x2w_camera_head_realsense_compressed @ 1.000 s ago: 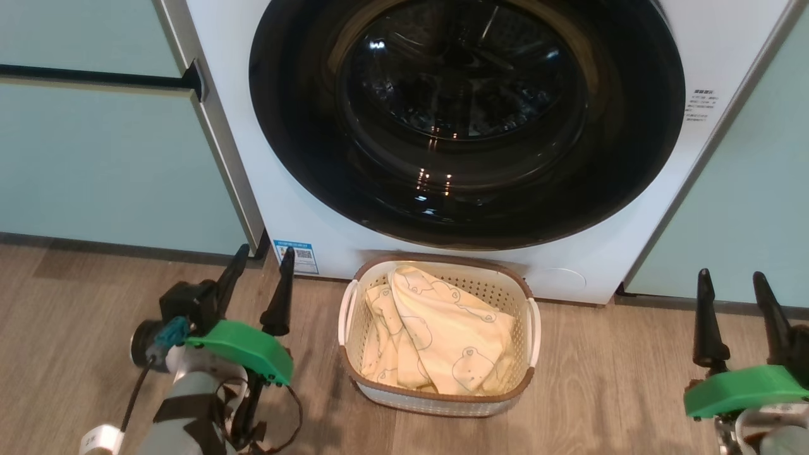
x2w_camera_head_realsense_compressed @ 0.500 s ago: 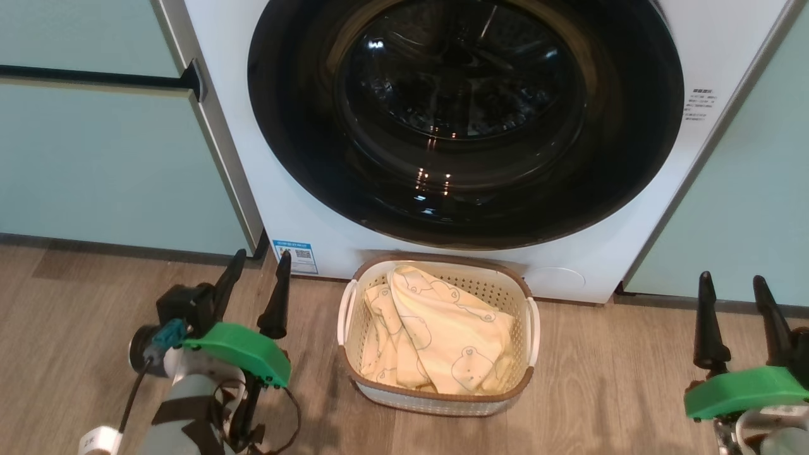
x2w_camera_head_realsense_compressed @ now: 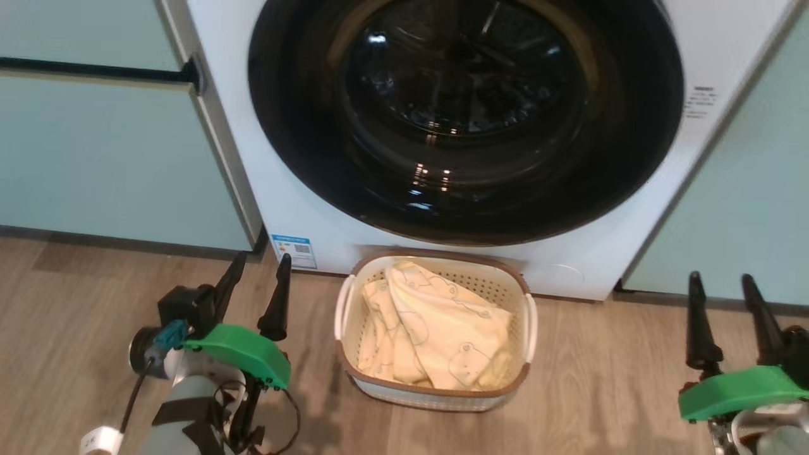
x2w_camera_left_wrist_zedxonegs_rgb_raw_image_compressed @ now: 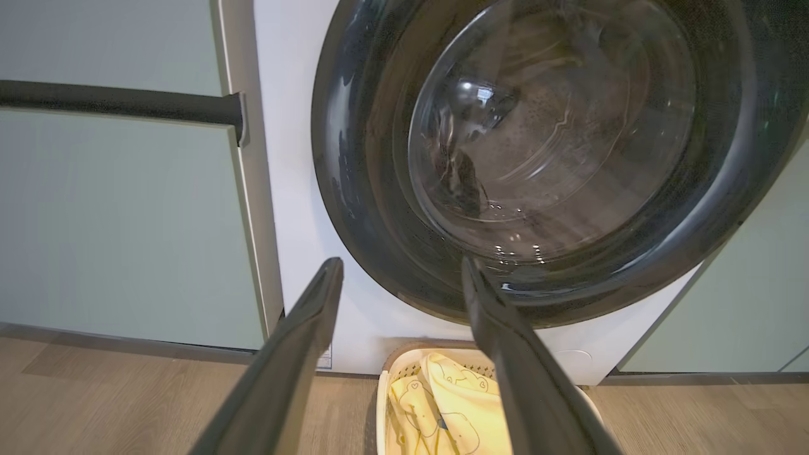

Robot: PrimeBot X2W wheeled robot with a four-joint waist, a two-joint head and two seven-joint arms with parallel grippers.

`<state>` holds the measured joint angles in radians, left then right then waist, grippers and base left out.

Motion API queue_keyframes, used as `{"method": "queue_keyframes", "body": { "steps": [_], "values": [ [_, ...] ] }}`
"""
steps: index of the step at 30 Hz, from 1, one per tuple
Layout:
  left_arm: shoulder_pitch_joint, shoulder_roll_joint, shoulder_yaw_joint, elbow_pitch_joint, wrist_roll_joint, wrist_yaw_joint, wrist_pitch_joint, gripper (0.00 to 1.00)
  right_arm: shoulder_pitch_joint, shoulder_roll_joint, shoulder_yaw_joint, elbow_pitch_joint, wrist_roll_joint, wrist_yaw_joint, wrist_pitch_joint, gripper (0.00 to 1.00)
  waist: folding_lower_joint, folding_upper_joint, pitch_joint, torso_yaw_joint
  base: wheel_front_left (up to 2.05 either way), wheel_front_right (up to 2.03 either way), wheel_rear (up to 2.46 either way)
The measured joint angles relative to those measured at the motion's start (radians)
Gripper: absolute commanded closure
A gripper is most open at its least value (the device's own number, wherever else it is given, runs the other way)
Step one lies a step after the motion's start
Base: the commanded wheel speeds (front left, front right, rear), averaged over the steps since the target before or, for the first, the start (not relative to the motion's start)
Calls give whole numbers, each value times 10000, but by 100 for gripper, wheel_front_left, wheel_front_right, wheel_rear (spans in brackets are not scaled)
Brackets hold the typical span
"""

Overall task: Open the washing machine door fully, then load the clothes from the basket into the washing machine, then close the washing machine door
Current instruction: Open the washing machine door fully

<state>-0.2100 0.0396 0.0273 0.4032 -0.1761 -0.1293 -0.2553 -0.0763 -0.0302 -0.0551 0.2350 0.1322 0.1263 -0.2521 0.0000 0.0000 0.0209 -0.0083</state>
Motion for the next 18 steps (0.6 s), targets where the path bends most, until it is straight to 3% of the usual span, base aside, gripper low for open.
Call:
{"method": "queue_keyframes", "body": {
  "steps": [18],
  "values": [
    [-55, -13, -121, -362, -253, 0, 0, 0, -117, -4, 15, 15, 86, 0, 0, 0, 1, 0, 71, -68, 95, 143, -238]
  ]
}}
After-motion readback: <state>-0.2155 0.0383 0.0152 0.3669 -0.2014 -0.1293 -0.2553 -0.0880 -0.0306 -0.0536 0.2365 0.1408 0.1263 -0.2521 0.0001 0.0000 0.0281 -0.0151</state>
